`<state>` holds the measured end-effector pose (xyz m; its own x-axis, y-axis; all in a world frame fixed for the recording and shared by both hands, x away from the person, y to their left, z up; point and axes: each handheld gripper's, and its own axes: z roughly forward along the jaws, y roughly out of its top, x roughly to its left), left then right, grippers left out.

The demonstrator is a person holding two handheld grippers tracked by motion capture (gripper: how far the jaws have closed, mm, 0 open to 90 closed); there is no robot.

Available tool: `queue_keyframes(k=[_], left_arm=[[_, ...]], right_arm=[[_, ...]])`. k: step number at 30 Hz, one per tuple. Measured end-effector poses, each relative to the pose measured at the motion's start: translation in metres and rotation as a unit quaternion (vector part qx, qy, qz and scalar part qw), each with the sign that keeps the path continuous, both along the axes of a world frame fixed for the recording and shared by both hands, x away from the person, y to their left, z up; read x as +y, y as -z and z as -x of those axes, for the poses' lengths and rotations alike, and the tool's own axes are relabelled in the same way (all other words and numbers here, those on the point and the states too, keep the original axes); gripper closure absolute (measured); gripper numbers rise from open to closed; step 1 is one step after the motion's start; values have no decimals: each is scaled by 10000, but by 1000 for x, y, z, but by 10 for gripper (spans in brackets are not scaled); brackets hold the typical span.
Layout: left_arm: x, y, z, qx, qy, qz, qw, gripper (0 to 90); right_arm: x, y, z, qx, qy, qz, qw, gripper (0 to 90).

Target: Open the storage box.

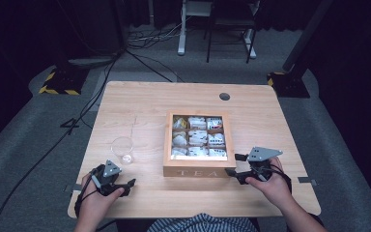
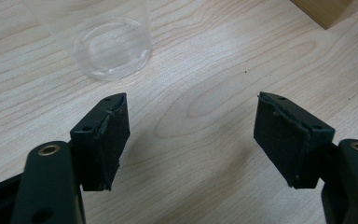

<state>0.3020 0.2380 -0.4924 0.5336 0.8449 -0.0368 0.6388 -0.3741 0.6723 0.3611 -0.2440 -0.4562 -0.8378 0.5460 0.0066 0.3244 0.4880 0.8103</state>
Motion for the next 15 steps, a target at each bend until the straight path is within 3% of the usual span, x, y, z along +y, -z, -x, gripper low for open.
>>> queue_keyframes(k=[3,6,15], left_arm=[[0,0,0,7,5,5,10000,272],[-1,0,0,17,-9,6,10000,272],[-1,0,0,-2,28,-32,10000,271]], right_arm=[[-1,2,0,100,42,-77,9999,323],[-2,4,1,119,3,-1,9999,348],[-3,-1,3,-26,-3,-24,10000,376]])
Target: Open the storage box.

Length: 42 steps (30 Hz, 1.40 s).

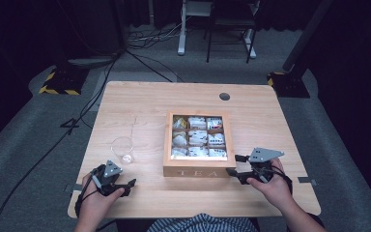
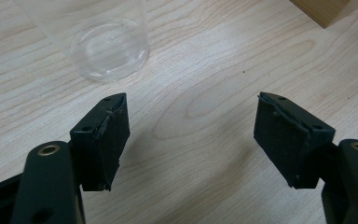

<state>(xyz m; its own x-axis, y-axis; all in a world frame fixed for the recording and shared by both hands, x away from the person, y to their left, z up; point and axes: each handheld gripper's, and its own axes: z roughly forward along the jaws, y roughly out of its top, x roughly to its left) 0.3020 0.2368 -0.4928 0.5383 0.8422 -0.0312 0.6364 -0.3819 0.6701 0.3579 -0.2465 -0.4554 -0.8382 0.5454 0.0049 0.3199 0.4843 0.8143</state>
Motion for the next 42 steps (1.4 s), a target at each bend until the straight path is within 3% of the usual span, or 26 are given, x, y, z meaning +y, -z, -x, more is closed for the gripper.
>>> queue_keyframes(k=[7,18,21,25,42], left_arm=[[0,0,0,-7,17,-14,10000,271],[0,-1,0,-5,4,34,10000,271],[0,-2,0,3,14,24,10000,271],[-2,-2,-1,-16,5,60,10000,270],[-6,-7,-1,-52,137,142,9998,268]], right_arm=[[-1,-2,2,12,18,-44,10000,432],[-1,-7,3,-38,68,18,10000,437],[-1,-10,4,-130,103,60,9998,426],[1,-15,7,-480,91,225,9986,424],[1,-42,4,-921,138,12,9957,415]])
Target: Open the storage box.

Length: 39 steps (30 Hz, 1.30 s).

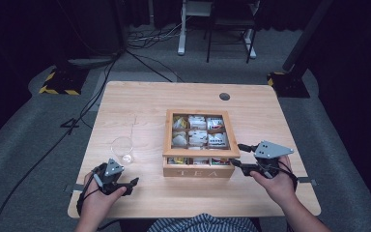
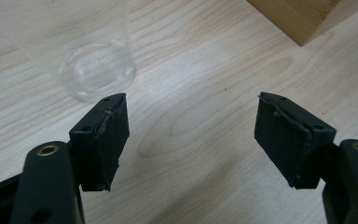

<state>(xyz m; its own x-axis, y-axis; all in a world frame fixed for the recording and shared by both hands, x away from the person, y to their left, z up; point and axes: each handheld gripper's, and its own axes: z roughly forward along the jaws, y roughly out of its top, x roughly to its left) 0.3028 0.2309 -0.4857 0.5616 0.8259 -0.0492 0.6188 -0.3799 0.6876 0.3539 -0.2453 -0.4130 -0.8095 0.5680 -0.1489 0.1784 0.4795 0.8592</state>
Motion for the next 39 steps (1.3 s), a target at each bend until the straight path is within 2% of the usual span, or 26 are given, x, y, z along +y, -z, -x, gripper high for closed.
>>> queue_keyframes(k=[12,23,24,26,32,35,39], left_arm=[[-2,-2,0,-5,34,41,10000,268],[-10,-5,-3,-58,243,4,9997,274],[-11,-5,-3,-25,227,53,9997,275],[-11,-6,-4,-38,279,1,9996,275],[-16,-8,-4,-64,391,30,9992,277],[-20,-8,-2,-18,474,41,9989,279],[-25,-11,-2,-73,559,57,9984,280]], right_arm=[[3,-18,-7,-263,53,-107,9996,417],[4,-34,-16,-416,55,-235,9988,433],[4,-36,-17,-428,69,-239,9988,436],[4,-40,-19,-482,73,-252,9985,442],[7,-47,-27,-568,131,-189,9981,453],[7,-50,-29,-611,140,-230,9978,459],[8,-54,-33,-663,178,-257,9973,471]])
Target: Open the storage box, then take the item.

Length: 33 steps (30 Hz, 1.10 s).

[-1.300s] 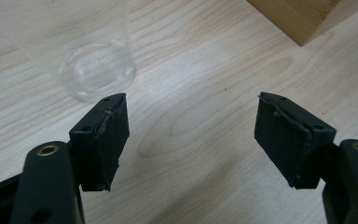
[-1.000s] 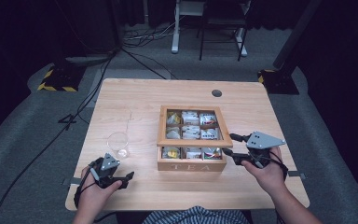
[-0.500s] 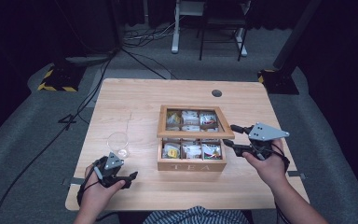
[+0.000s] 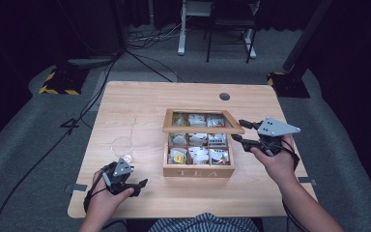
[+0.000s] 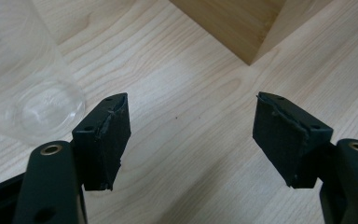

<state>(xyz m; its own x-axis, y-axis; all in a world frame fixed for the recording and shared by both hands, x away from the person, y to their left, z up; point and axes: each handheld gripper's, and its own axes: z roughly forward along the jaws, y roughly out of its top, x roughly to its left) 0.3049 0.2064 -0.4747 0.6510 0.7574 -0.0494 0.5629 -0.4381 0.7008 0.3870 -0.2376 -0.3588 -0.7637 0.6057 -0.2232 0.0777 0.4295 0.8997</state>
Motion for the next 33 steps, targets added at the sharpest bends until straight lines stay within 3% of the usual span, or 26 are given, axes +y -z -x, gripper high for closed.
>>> queue_keyframes(k=[11,23,33], left_arm=[[-5,-4,-1,-53,99,39,9999,281],[-18,-19,-7,-234,251,499,9982,269],[-21,-35,-11,-338,340,522,9975,285]], right_arm=[[2,-9,-5,-139,73,2,9999,498],[3,-16,-10,-145,168,-19,9998,508],[4,-18,-11,-157,210,-47,9996,510]])
